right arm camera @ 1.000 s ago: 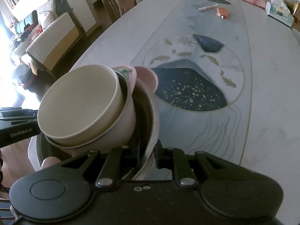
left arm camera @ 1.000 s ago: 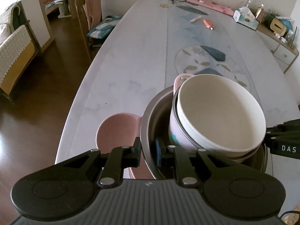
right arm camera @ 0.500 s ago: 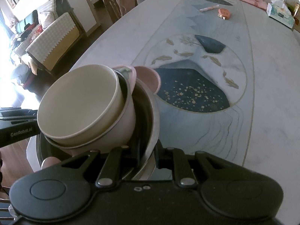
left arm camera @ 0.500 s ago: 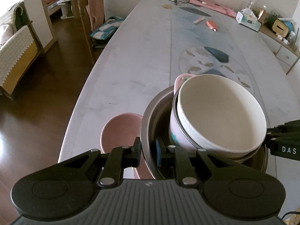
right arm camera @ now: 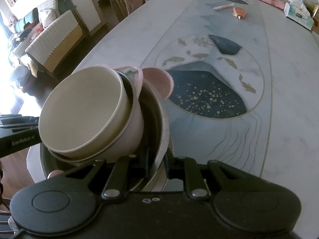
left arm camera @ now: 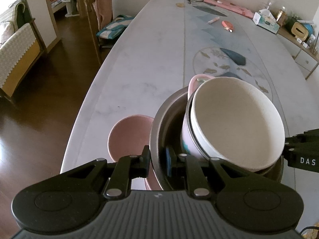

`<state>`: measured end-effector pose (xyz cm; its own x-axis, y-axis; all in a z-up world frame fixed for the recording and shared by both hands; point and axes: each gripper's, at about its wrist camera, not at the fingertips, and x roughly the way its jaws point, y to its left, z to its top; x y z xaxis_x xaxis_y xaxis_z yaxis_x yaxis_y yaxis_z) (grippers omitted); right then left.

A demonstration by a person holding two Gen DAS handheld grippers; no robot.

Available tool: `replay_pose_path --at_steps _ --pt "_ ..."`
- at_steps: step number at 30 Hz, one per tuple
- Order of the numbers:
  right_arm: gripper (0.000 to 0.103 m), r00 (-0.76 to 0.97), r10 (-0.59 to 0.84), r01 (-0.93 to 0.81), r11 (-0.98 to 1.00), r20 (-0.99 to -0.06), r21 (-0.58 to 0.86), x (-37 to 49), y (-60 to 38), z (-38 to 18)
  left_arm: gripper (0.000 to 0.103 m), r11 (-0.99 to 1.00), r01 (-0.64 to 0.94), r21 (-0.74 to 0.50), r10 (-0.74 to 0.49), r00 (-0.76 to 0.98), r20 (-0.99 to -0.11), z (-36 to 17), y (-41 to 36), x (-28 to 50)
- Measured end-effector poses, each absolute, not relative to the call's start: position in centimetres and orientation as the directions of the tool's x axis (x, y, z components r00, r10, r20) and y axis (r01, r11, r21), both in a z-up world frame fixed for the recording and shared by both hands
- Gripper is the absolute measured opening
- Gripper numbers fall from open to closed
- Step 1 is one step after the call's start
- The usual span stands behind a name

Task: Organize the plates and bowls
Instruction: 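Hold the whole stack with both tools and carry it along the table, then lower the stack onto the table and open both tools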

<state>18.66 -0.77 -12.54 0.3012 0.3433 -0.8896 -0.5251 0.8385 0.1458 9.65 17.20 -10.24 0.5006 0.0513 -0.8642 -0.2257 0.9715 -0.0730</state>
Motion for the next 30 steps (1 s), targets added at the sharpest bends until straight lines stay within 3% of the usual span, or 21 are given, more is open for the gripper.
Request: replay_pose_path --at_steps 16,21,28,30 --pt "0.035 0.337 0.375 -0.523 0.837 -0.864 0.16 18.2 -2.5 -11.0 0.016 0.968 -0.243 -0.056 0.082 0.523 -0.848 -9.1 16.7 8.5" --pt "0.039 0.349 0.4 -0.537 0.826 -0.847 0.169 17.5 -3.2 -10.1 0.033 0.962 -0.265 -0.071 0.091 0.553 -0.828 -7.9 16.3 7.5" --pt "0.044 0.368 0.441 -0.562 0.807 -0.819 0.182 16.3 -4.4 -8.4 0.044 0.961 -0.272 -0.055 0.122 0.594 -0.795 -5.7 14.9 5.7" --pt "0.048 0.378 0.456 -0.57 0.8 -0.806 0.185 15.8 -4.8 -7.8 0.053 0.961 -0.273 -0.051 0.131 0.61 -0.782 -5.1 14.4 5.0"
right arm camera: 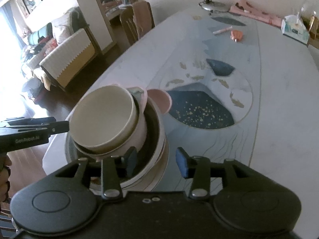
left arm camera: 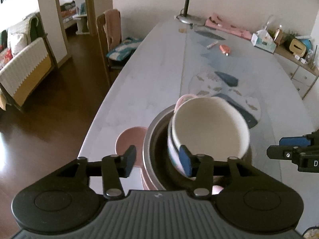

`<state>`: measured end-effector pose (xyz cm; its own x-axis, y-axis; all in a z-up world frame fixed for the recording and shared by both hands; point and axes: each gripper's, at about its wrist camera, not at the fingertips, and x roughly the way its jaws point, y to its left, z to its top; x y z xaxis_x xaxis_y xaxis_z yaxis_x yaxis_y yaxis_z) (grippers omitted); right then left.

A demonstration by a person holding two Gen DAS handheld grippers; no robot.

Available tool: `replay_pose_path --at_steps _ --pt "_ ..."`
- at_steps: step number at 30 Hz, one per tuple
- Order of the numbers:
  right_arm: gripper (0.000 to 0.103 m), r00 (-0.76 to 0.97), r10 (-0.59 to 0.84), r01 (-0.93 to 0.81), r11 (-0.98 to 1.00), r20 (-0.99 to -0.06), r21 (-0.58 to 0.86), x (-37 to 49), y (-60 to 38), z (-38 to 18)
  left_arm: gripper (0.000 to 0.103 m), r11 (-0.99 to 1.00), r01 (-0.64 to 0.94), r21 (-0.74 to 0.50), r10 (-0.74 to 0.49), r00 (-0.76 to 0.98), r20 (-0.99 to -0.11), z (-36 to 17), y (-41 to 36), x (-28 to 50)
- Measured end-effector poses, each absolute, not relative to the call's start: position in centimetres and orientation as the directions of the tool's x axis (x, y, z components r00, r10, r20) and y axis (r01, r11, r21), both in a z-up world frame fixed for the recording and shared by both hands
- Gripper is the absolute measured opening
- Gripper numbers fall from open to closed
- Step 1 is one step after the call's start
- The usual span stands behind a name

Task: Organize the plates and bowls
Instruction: 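Lower the stack onto the table and open both tools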

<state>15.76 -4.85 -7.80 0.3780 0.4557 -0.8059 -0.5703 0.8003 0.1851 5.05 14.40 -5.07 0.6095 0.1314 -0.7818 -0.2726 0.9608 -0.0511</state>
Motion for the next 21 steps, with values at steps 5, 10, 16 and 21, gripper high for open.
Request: replay_pose_path --at_steps 5,10,16,21 --pt "0.057 0.396 0.491 -0.588 0.785 -0.776 0.196 14.4 -6.1 -6.4 0.055 0.966 -0.252 -0.059 0.12 0.637 -0.762 -3.5 12.7 3.7" --pt "0.065 0.423 0.513 -0.608 0.772 -0.747 0.186 12.8 -7.5 -5.1 0.055 0.97 -0.232 -0.079 0.098 0.663 -0.742 -2.1 11.0 2.6" --pt "0.074 0.448 0.531 -0.619 0.765 -0.719 0.179 11.4 -9.1 -3.9 0.062 0.973 -0.207 -0.101 0.074 0.694 -0.716 -0.6 9.4 1.4" --pt "0.083 0.482 0.566 -0.636 0.751 -0.669 0.177 10.2 -10.6 -2.7 0.07 0.974 -0.193 -0.115 0.061 0.718 -0.693 0.0 8.1 0.3"
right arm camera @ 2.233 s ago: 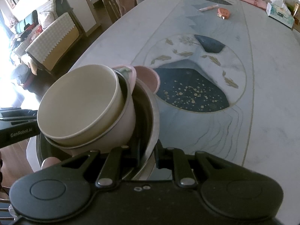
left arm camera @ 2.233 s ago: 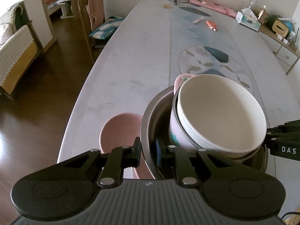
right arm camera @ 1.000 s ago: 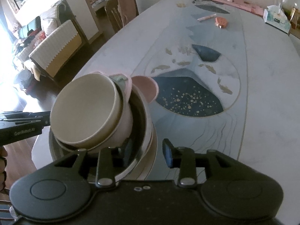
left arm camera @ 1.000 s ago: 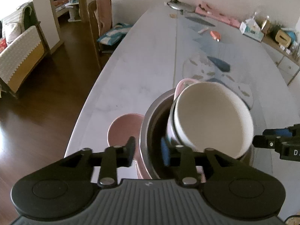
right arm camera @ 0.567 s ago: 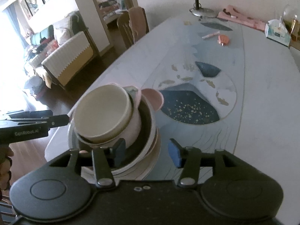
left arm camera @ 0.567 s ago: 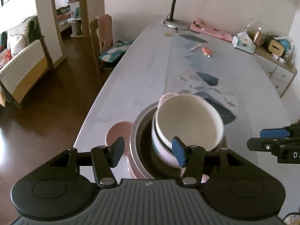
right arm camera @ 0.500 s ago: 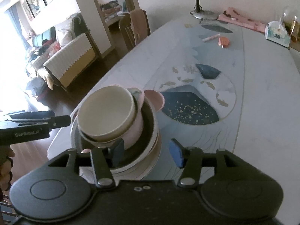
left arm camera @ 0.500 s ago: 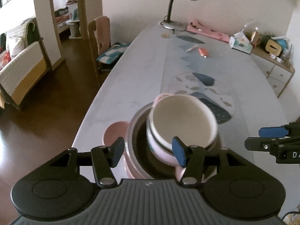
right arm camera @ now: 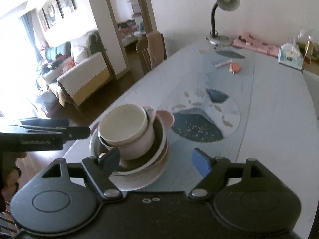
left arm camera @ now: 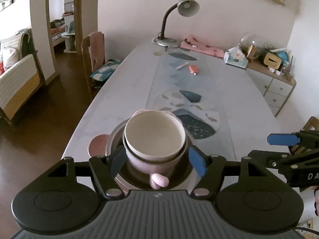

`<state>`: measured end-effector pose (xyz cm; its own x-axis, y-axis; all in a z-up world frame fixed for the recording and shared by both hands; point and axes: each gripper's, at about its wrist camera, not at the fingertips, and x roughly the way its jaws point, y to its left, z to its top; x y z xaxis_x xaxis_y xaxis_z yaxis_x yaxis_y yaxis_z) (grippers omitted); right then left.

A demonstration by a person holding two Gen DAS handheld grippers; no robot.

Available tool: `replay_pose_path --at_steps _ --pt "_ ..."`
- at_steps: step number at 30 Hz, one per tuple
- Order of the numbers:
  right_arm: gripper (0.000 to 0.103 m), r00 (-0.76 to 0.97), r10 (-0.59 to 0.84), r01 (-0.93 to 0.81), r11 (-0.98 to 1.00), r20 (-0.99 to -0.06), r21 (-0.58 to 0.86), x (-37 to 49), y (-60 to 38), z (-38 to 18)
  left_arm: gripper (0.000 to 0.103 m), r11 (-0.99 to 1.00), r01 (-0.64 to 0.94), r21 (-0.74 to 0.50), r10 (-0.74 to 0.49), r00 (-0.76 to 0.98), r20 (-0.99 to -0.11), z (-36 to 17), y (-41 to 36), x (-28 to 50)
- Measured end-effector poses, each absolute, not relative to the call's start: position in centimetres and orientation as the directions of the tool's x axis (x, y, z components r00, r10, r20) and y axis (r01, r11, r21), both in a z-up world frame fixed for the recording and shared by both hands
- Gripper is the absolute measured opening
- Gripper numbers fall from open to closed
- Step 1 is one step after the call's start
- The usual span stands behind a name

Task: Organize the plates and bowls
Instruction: 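Lower the stack onto the table and open both tools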

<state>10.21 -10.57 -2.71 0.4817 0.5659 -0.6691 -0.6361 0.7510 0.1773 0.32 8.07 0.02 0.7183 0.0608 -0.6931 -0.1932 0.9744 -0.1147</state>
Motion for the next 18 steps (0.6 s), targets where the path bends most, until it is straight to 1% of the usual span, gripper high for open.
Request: replay_pose_path --at_steps 1,3,6,10,14,16,17,18 --pt "0.084 0.492 0.567 -0.638 0.751 -0.661 0.17 9.9 -10.8 -2.5 0.071 0.975 -0.188 -0.119 0.055 0.721 -0.691 0.0 7.9 0.2" --pt "0.086 0.506 0.573 -0.643 0.749 -0.644 0.161 9.4 -11.3 -2.2 0.077 0.976 -0.181 -0.119 0.051 0.726 -0.686 0.1 7.4 -0.3" --pt "0.091 0.522 0.583 -0.649 0.745 -0.622 0.153 8.7 -11.9 -1.9 0.078 0.978 -0.168 -0.122 0.042 0.735 -0.677 0.2 6.6 -0.9" --pt "0.095 0.54 0.598 -0.657 0.739 -0.592 0.148 7.9 -12.9 -1.6 0.08 0.98 -0.149 -0.135 0.021 0.746 -0.666 0.4 5.6 -1.5" --pt "0.101 0.57 0.593 -0.649 0.75 -0.569 0.131 7.2 -13.8 -1.3 0.083 0.986 -0.118 -0.114 0.017 0.766 -0.642 0.7 4.3 -2.1" --pt "0.101 0.582 0.589 -0.64 0.757 -0.561 0.13 7.0 -14.2 -1.2 0.091 0.989 -0.103 -0.108 0.012 0.776 -0.631 0.7 3.6 -2.5" --pt "0.101 0.587 0.588 -0.636 0.76 -0.556 0.132 6.9 -14.4 -1.2 0.099 0.99 -0.095 -0.105 0.009 0.78 -0.626 0.7 3.3 -2.6" --pt "0.102 0.592 0.586 -0.631 0.764 -0.553 0.134 6.8 -14.7 -1.2 0.103 0.991 -0.091 -0.103 0.007 0.784 -0.621 0.9 3.1 -2.7"
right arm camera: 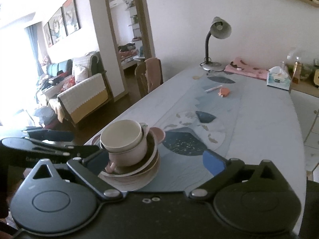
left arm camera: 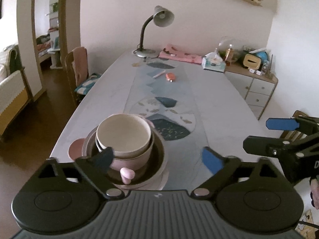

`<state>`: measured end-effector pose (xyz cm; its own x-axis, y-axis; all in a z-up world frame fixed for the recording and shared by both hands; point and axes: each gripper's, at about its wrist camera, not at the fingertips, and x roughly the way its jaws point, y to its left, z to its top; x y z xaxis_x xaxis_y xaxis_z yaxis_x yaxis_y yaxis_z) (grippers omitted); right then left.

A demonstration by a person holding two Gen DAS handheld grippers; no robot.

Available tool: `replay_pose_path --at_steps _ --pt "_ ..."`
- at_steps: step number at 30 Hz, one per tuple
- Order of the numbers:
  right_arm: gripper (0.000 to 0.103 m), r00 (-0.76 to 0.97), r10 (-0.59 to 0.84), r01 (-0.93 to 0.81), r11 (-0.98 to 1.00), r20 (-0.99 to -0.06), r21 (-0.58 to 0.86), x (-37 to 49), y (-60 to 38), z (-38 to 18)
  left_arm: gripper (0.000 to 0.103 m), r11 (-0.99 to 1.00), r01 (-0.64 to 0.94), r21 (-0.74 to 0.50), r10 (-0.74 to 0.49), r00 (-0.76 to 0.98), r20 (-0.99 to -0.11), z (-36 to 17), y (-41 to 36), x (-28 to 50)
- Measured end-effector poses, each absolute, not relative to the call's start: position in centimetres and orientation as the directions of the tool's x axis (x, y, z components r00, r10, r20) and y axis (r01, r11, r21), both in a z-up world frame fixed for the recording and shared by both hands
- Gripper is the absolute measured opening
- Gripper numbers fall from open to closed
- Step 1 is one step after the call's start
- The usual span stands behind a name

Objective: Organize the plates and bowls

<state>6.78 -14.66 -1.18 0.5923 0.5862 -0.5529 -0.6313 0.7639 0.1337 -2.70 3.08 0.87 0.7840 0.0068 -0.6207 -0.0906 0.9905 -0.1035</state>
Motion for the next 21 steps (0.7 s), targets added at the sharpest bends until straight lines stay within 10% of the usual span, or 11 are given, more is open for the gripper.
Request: replay_pose_path --at_steps 21 --pt "0.103 0.621 0.574 -0.562 0.801 -0.533 0.207 5.5 -17.0 -1.8 0.103 0.985 -0.126 -0.117 0.031 0.799 -0.601 2.1 1.5 -3.6"
